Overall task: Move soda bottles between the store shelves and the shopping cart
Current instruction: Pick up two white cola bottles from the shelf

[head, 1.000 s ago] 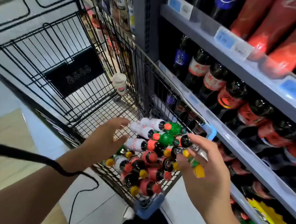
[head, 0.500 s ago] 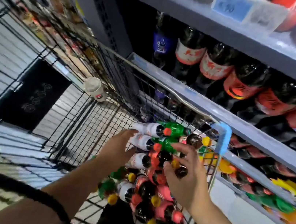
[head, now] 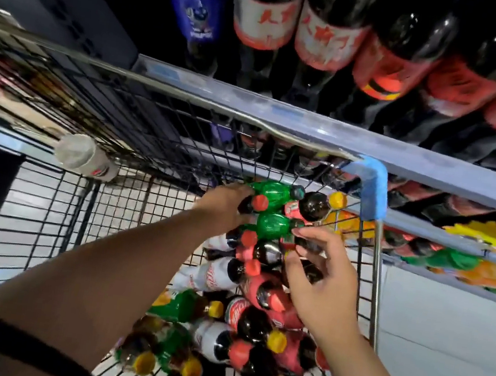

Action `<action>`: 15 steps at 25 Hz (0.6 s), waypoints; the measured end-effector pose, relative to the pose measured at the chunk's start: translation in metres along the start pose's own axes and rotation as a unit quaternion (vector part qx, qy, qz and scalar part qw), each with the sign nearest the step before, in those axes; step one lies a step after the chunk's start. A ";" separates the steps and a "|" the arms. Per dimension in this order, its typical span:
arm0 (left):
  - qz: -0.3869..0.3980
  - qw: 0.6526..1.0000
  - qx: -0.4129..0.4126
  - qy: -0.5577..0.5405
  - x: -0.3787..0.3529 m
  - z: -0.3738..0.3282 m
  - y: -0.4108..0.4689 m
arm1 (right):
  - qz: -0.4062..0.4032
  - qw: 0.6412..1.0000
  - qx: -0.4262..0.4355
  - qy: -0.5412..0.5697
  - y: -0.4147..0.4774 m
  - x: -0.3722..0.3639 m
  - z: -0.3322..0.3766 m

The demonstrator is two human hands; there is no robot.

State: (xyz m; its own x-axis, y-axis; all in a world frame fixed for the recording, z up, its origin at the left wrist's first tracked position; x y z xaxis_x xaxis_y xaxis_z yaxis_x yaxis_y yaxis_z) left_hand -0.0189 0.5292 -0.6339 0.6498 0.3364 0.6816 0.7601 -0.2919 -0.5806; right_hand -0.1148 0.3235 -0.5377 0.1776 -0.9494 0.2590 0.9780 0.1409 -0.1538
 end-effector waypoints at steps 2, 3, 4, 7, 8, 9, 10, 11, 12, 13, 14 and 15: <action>0.010 1.000 -0.007 -0.020 -0.002 0.002 0.002 | -0.005 1.000 -0.001 0.003 0.002 0.001 -0.001; 0.009 0.999 -0.011 -0.029 -0.001 0.003 -0.001 | -0.010 1.000 0.000 0.004 0.003 0.002 -0.001; 0.003 0.999 -0.016 -0.038 0.001 0.005 -0.006 | -0.012 1.000 0.000 0.004 0.003 0.002 -0.001; -0.070 0.992 -0.041 -0.093 0.014 0.012 -0.030 | 0.012 1.000 -0.018 -0.014 0.003 0.000 -0.002; -0.102 0.988 -0.055 -0.107 0.020 0.011 -0.041 | 0.025 0.999 -0.031 -0.022 0.002 -0.001 -0.003; -0.134 0.982 -0.072 -0.112 0.027 0.007 -0.052 | 0.041 0.998 -0.046 -0.032 0.002 -0.002 -0.003; -0.161 0.976 -0.088 -0.116 0.034 0.002 -0.065 | 0.059 0.995 -0.060 -0.045 0.002 -0.004 -0.003; -0.182 0.970 -0.107 -0.125 0.042 -0.004 -0.077 | 0.078 0.993 -0.071 -0.058 0.002 -0.005 -0.002; -0.192 0.963 -0.125 -0.142 0.049 -0.012 -0.089 | 0.096 0.990 -0.078 -0.068 0.002 -0.006 -0.001; -0.193 0.957 -0.141 -0.164 0.057 -0.020 -0.101 | 0.109 0.988 -0.081 -0.074 0.002 -0.007 -0.001; -0.187 0.952 -0.149 -0.190 0.064 -0.029 -0.112 | 0.119 0.987 -0.082 -0.077 0.002 -0.009 0.001; -0.175 0.948 -0.149 -0.218 0.070 -0.037 -0.122 | 0.129 0.986 -0.079 -0.075 0.001 -0.012 0.002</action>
State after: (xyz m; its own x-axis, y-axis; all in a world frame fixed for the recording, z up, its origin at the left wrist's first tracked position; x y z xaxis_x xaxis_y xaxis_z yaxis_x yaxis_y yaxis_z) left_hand -0.0664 0.5548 -0.4987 0.3472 0.7788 0.5224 0.9369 -0.3126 -0.1567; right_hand -0.1155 0.3357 -0.5388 0.4433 -0.8339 0.3287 0.8713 0.3148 -0.3766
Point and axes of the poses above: each hand's wrist, its own y-axis towards the middle knuckle, its own x-axis out of the back of the hand, z = x × y, the point moved 2 cm from there along y, towards the middle knuckle, and after that the axes turned 10 degrees about z, right-handed, at the moved point
